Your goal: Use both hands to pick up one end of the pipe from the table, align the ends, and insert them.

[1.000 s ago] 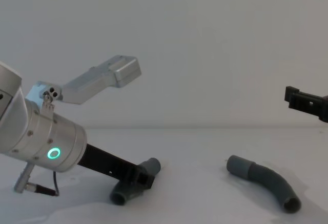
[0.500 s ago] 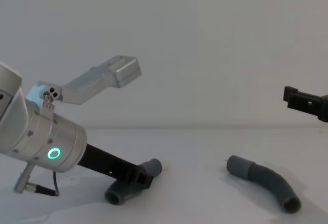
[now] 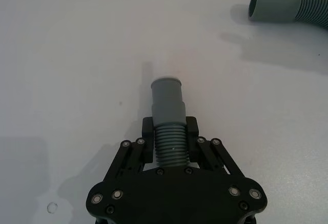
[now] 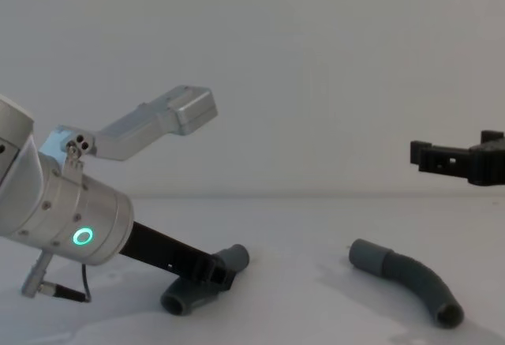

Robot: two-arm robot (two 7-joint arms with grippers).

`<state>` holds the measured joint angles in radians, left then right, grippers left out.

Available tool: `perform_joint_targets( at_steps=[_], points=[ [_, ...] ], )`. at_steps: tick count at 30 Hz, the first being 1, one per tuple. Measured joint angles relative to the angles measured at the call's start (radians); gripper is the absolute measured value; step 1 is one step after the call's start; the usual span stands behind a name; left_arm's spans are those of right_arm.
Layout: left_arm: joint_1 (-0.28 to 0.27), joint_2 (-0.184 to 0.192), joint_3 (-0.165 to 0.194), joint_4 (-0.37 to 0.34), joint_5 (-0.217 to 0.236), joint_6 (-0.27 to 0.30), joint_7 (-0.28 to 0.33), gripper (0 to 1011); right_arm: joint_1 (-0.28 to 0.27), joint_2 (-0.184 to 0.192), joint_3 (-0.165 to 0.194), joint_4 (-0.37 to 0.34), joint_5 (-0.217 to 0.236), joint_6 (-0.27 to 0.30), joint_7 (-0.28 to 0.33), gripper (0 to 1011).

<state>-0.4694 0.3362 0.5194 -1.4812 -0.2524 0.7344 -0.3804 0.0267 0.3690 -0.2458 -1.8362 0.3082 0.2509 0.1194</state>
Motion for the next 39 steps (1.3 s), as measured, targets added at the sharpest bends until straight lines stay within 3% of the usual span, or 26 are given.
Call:
perform_joint_targets(
  at_steps=[12,22,29,39],
  points=[
    [0.000,0.000,0.000,0.000,0.000,0.000,0.000,343,0.025,0.004,-0.002,-0.046,0.025,0.223,0.002,1000],
    [0.000,0.000,0.000,0.000,0.000,0.000,0.000,345,0.033,-0.008,0.002,-0.060,0.033,0.358,-0.021,1000],
    [0.000,0.000,0.000,0.000,0.000,0.000,0.000,345,0.047,-0.011,-0.008,-0.046,0.024,0.403,-0.028,1000],
    [0.000,0.000,0.000,0.000,0.000,0.000,0.000,343,0.079,-0.017,-0.036,-0.004,0.001,0.424,-0.022,1000]
  ],
)
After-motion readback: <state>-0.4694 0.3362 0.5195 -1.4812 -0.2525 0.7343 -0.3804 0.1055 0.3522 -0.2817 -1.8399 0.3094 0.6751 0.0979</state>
